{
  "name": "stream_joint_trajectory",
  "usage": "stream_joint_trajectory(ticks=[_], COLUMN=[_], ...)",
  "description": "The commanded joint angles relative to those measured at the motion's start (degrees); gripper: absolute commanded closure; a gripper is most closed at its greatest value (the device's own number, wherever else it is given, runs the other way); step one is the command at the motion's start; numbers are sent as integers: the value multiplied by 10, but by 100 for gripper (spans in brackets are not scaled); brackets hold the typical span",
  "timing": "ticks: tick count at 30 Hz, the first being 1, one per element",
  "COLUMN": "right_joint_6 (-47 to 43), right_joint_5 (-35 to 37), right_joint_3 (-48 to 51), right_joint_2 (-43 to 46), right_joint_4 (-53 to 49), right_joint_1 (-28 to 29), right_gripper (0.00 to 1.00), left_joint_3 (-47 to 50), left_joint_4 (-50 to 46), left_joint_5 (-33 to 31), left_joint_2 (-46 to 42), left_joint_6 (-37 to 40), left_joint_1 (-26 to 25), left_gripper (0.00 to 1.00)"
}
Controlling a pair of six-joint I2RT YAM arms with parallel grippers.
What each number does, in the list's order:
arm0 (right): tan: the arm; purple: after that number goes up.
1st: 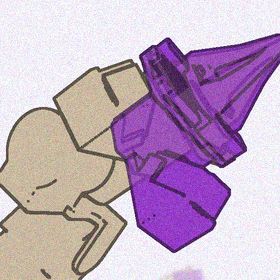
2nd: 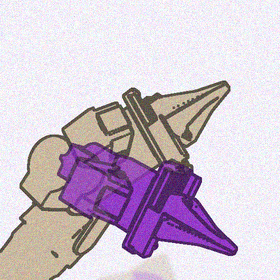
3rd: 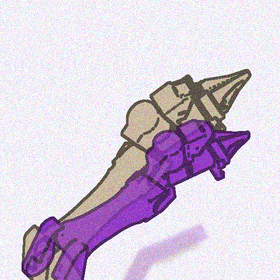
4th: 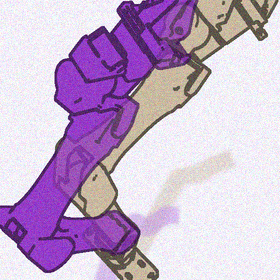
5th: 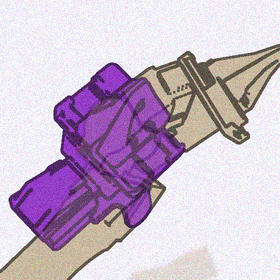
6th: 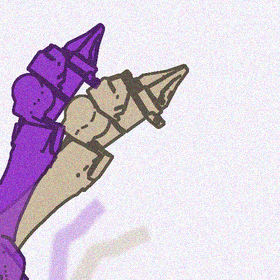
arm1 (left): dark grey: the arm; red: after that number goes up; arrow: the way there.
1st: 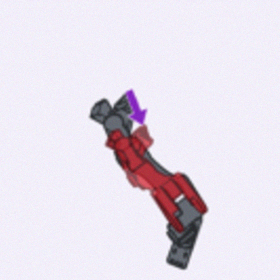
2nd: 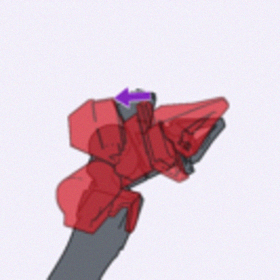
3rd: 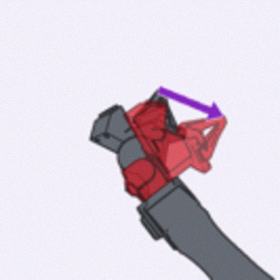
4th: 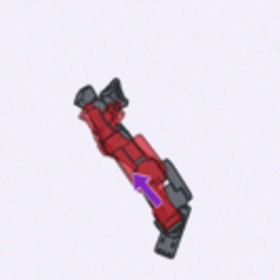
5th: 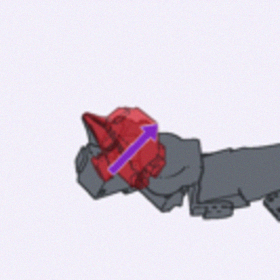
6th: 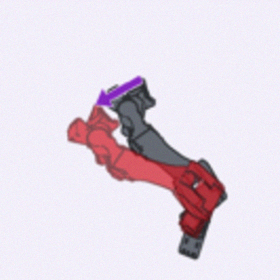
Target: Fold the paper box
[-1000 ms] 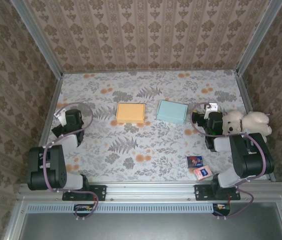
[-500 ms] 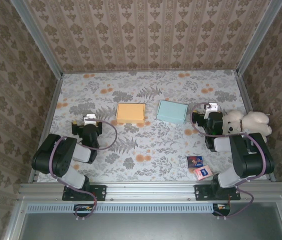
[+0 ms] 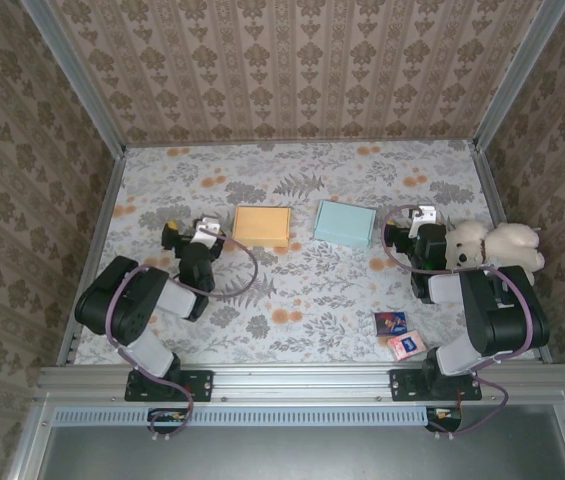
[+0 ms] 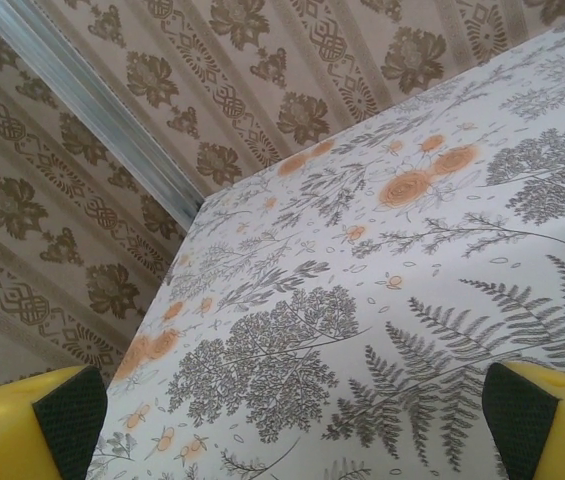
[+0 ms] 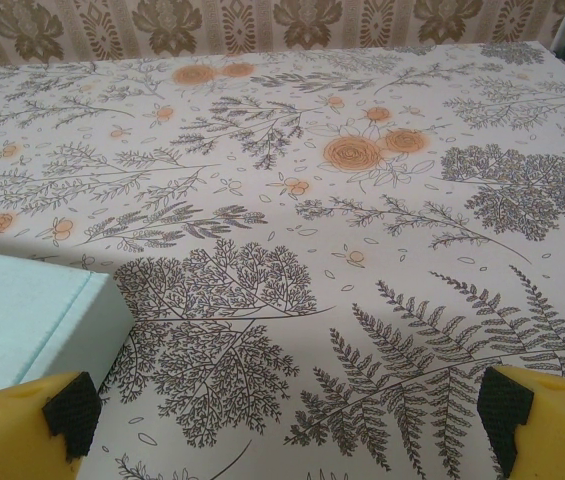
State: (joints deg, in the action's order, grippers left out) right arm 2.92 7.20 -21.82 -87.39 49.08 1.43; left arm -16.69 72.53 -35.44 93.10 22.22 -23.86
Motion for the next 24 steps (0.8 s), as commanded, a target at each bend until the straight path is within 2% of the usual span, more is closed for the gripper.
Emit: stream_joint_trajectory(ticks=[1,4,6,8,11,12,14,19,24], right_joint_6=[-6,-7,-7,-6,-6,-7,-6,-6,-6], right_joint_5=[-6,-7,-7,-7,-7,-6,-7,-6,-6], right_joint_3=[-12,-12,-12,-12,-12,-12,-12,-12,-12], right_joint_2=[-2,-2,-2,-2,-2,-2,-2,-2,-2], right_joint_4=[5,5,5,5,6,5,5,5,5], right_joint_1=[1,1,1,1,1,1,1,1,1], right_gripper=[0,0,0,0,0,0,0,0,0], left_joint_3=[35,58,33,2,-42,-60,-65,-68,-63], left_joint_4=[17,5,-9,-117,-198,-233,-231,-240,-230], left_joint_5=[60,204,250,321,417,429,411,348,330], left_joint_2=[-40,-50,-25,-54,-52,-54,-50,-50,-50], left_joint_6=[-73,-161,-146,-140,-161,-176,-194,-191,-183], left_joint_1=[58,157,170,181,227,239,248,228,216], left_gripper=[0,0,0,0,0,0,0,0,0])
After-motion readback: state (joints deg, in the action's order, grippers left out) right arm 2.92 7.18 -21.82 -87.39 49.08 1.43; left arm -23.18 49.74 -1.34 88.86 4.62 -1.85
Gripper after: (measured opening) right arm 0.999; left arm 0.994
